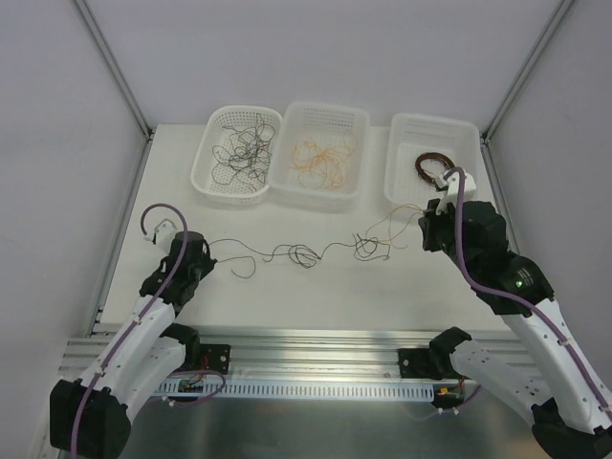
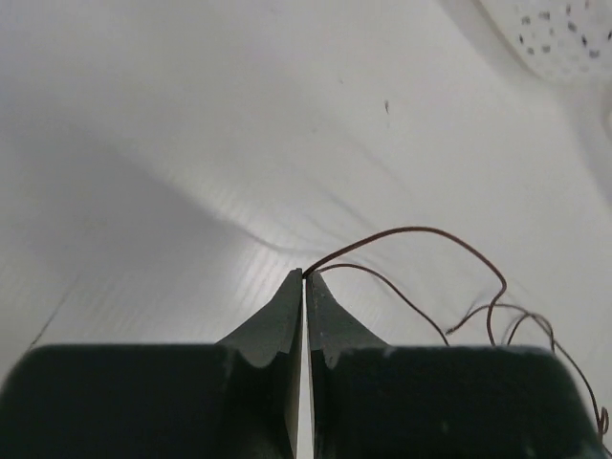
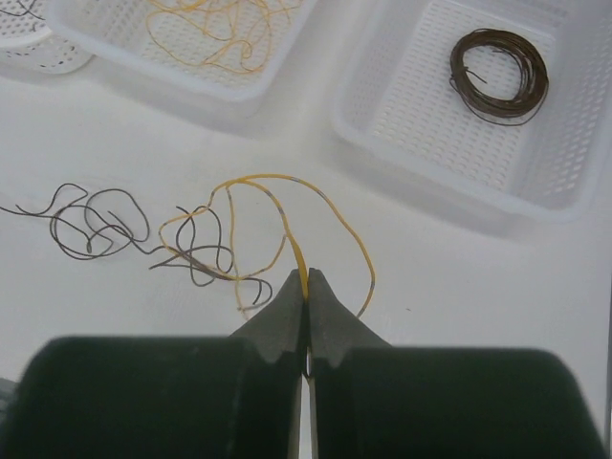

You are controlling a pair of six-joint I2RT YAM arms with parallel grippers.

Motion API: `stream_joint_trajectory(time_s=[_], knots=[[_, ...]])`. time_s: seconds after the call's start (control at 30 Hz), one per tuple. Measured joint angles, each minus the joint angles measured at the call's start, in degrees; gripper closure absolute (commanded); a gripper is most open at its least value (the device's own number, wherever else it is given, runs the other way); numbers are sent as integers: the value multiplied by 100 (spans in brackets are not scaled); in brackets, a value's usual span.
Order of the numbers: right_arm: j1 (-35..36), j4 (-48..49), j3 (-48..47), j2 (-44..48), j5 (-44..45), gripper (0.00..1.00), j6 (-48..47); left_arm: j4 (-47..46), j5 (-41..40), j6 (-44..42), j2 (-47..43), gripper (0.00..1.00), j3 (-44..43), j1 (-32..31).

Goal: Untangle the cables

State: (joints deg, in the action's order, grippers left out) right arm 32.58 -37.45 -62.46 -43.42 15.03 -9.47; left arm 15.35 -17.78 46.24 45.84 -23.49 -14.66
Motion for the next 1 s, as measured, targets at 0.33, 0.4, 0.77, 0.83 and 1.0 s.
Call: stream_joint_trajectory(time_s=[0.33, 0.4, 0.77, 0.83, 1.0], knots=[[-262, -310, -208, 2, 177, 100, 4, 1156, -946, 514, -529, 83, -560, 306], [-262, -275, -225, -28, -103, 99, 4, 1091, -595, 216, -267, 71, -868, 313], [-136, 162, -210, -636, -1574, 99, 103, -66, 2450, -949, -433, 7, -964, -55], [-46, 238, -208, -691, -1690, 99, 133, -461, 2857, -1086, -417, 7, -935, -448], [144, 413, -181, -752, -1853, 99, 197, -1556, 3379, -1631, 31, 9, -935, -1799]])
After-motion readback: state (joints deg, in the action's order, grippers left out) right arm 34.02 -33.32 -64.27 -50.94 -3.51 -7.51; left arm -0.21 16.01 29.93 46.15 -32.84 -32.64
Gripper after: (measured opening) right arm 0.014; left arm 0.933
